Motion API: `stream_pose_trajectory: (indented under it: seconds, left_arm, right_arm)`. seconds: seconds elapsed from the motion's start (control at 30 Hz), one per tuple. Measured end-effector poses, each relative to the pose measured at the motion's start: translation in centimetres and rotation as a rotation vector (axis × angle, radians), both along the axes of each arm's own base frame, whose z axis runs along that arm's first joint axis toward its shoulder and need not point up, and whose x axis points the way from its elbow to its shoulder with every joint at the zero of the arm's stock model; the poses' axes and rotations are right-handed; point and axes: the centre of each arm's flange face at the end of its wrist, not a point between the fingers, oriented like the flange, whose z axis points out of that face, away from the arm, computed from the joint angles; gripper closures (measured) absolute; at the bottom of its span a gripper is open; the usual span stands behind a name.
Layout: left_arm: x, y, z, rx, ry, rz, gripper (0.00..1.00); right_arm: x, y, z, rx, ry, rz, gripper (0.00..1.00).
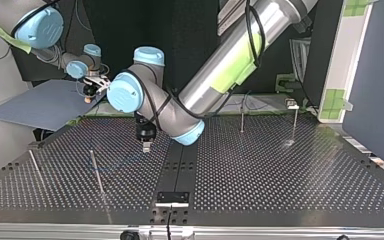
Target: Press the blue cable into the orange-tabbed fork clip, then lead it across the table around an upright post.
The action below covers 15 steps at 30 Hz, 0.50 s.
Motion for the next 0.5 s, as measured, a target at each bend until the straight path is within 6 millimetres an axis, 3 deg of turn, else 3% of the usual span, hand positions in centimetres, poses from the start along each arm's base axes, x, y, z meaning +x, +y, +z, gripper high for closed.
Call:
stream_pose_trajectory:
  seconds: [0.3, 0.5]
  left_arm:
    - [-2.8, -0.1, 4.8, 0.047, -0.038, -0.106, 0.00]
    - [-3.0, -0.3, 5.3, 0.086, -0.054, -0.166, 0.00]
  right_arm:
    - [-0.1, -0.2, 0.1, -0.002, -0.002, 0.000, 1.00]
    - [0.1, -0.2, 0.1, -0.003, -0.004, 0.007, 1.00]
